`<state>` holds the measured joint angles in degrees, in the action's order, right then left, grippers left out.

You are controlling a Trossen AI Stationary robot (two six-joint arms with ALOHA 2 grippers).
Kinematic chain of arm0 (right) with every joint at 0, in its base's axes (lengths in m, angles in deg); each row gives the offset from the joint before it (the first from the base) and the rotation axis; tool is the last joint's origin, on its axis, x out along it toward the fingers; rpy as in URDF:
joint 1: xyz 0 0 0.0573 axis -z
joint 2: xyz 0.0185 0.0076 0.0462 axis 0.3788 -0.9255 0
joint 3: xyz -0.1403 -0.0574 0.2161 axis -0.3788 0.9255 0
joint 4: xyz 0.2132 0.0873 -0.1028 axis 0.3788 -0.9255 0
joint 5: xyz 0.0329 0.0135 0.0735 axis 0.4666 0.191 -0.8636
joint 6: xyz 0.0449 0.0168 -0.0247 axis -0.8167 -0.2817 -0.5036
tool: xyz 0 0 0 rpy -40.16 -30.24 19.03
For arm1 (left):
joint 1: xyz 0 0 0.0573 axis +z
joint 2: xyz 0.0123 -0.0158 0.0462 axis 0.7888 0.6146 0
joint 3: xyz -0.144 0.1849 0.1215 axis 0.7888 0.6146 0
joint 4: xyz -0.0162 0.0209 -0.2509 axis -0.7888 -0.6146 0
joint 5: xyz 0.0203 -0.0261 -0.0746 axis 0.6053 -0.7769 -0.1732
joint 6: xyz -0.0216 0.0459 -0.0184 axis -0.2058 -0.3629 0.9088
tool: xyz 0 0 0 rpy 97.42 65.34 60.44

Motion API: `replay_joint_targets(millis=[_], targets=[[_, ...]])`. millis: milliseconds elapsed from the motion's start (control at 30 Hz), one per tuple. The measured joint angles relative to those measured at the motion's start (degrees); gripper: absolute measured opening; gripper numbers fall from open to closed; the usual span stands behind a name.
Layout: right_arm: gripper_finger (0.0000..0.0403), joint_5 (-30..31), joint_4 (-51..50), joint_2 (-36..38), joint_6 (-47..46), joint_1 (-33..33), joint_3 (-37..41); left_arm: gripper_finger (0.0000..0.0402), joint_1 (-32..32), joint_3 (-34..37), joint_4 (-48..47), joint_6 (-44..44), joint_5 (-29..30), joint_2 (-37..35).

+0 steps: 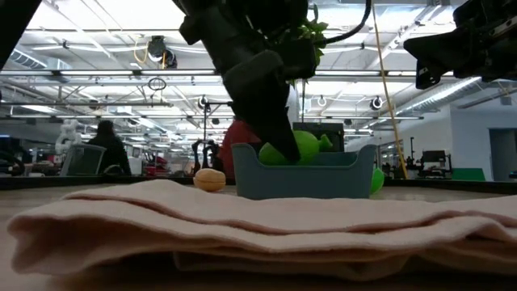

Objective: Pick and placing Produce into tupperware
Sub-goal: Put the green melon into the blue bin

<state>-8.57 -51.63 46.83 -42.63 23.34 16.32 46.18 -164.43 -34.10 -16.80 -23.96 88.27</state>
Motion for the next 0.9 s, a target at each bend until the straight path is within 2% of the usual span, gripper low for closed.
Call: replay_joint_targets(millis=[267,667,900], targets=[[0.0000,0.00,-0.01,0.00,0.00,0.02,0.00,0.0241,0.72,0.00,-0.70,3.66,-0.03,0.00],[0.0000,0.00,-0.01,0.00,0.00,0.02,0.00,0.0241,-0.30,0.00,-0.08,4.66,2.41,0.00],[0.0000,0.00,0.00,0.00,0.01,0.01,0.00,0.0241,-0.24,0.06,-0.04,8.33,4.56,0.58]])
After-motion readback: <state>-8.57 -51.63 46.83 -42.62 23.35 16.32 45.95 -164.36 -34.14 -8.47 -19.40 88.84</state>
